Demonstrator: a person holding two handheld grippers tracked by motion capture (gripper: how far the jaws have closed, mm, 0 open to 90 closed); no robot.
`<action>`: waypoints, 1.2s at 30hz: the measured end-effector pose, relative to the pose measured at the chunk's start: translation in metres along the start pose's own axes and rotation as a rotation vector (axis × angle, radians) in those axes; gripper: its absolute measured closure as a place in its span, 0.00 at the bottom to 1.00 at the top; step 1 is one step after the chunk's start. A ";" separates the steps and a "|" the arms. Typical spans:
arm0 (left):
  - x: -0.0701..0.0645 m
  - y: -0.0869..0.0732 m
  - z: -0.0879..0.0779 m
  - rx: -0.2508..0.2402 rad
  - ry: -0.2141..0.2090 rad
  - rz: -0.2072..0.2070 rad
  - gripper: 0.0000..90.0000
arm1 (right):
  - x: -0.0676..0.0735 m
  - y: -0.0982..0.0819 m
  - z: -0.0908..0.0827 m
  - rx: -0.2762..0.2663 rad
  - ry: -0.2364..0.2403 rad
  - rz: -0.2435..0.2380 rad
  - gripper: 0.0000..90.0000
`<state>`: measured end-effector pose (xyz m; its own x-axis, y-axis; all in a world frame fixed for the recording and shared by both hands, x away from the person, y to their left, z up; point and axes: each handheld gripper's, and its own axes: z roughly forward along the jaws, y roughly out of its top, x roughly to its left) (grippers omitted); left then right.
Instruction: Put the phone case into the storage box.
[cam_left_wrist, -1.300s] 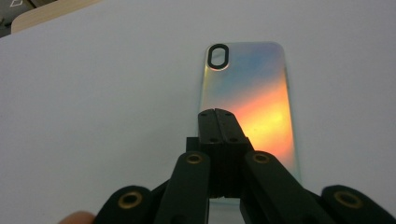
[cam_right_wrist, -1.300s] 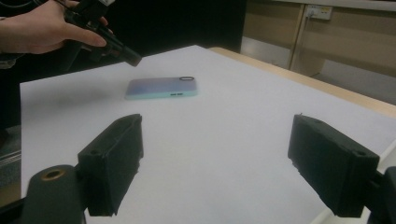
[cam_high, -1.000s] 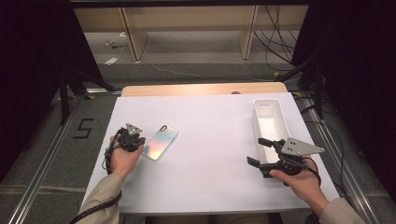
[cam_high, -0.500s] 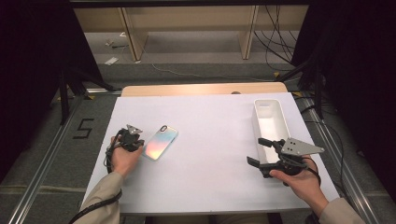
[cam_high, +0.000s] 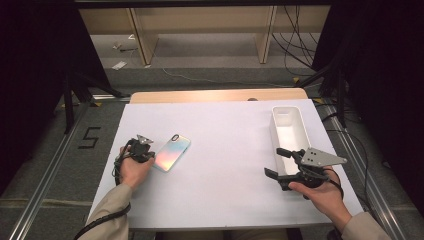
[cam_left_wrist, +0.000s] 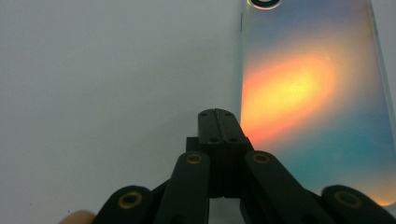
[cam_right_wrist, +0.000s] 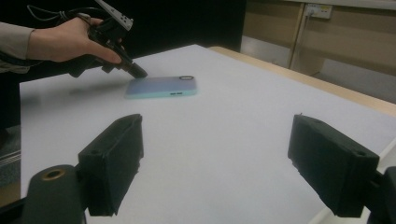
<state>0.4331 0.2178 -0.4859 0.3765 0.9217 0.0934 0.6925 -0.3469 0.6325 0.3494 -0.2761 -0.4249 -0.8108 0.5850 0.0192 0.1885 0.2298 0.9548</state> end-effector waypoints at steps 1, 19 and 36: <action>0.000 0.000 0.000 0.000 0.000 0.000 1.00 | 0.000 0.000 0.000 -0.001 0.002 0.001 0.21; -0.008 0.001 -0.002 0.013 -0.017 0.041 1.00 | 0.000 0.000 0.000 0.002 0.000 -0.001 0.21; -0.014 0.001 -0.005 0.025 -0.036 0.063 0.99 | 0.000 0.000 -0.001 -0.002 -0.003 -0.003 0.21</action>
<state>0.4256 0.2055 -0.4831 0.4409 0.8915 0.1043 0.6820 -0.4083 0.6067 0.3491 -0.2764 -0.4247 -0.8098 0.5865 0.0158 0.1852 0.2300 0.9554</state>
